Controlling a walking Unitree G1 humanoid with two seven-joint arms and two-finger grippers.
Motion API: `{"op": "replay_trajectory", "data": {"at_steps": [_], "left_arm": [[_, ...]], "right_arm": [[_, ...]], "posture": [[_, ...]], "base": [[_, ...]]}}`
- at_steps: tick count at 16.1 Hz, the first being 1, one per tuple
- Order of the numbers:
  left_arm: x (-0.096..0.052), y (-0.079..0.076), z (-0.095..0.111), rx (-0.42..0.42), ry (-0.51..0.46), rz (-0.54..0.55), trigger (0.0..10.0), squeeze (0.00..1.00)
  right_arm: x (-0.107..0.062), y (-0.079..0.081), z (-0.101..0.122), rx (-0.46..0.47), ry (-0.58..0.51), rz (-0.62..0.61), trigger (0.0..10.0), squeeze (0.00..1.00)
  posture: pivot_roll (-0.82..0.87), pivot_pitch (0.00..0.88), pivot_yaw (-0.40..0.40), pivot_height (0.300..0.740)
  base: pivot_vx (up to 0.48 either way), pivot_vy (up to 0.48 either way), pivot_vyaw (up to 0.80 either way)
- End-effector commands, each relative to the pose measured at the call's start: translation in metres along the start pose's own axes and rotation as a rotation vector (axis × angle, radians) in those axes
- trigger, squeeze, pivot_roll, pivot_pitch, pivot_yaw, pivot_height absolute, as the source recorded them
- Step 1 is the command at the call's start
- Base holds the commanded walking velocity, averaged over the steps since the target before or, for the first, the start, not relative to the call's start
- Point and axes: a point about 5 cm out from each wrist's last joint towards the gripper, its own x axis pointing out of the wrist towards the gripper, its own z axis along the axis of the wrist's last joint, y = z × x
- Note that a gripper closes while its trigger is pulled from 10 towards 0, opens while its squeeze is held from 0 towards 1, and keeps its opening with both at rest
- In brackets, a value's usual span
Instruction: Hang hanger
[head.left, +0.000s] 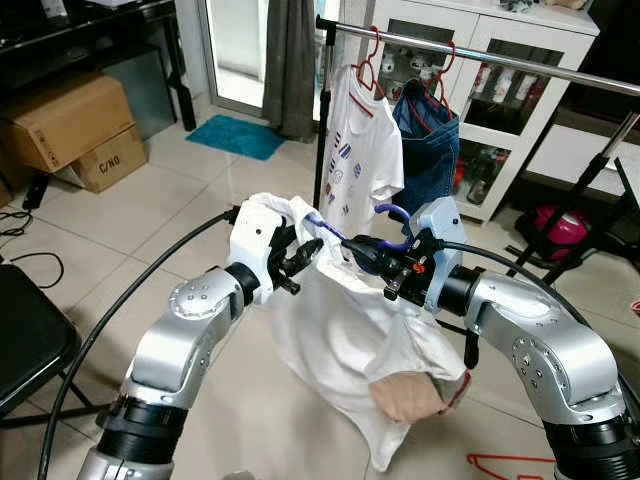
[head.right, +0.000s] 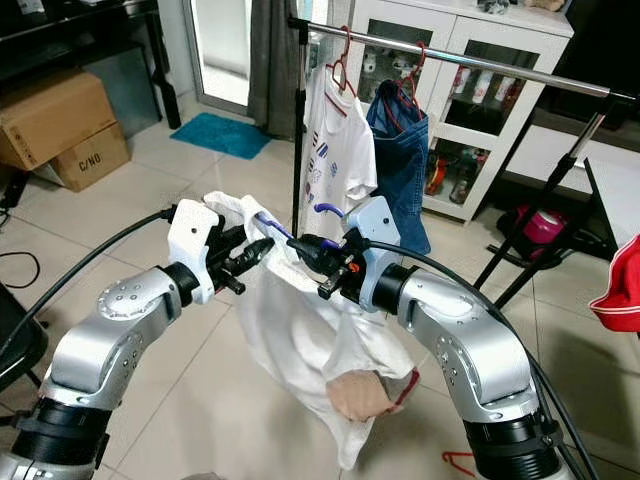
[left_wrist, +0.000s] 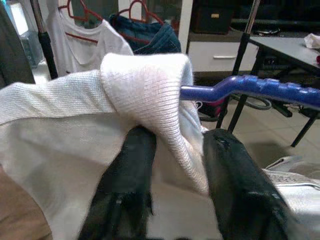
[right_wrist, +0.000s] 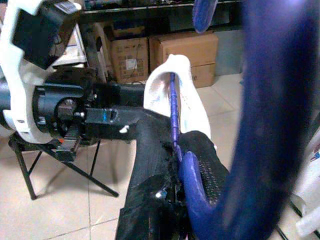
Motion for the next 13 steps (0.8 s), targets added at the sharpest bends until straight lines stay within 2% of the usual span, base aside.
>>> {"op": "replay_trajectory", "data": {"at_steps": [1,10,13], "left_arm": [[-0.002,-0.001,0.002,-0.009,-0.008,-0.002,0.0,0.00],[-0.012,-0.003,0.007,-0.025,-0.042,-0.008,0.0,0.00],[-0.019,0.001,0.017,0.000,-0.069,0.018,0.0,0.00]], "right_arm": [[0.001,0.000,0.010,-0.017,-0.026,0.004,0.0,0.00],[0.001,-0.004,0.006,-0.014,-0.009,-0.035,0.0,0.00],[0.000,-0.007,-0.003,-0.052,0.050,-0.056,0.0,0.00]], "posture": [[-0.07,0.000,-0.072,0.740],[-0.06,0.000,-0.072,0.740],[-0.05,0.000,-0.070,0.740]], "base": [[0.000,0.000,0.00],[0.000,0.000,0.00],[0.000,0.000,0.00]]}}
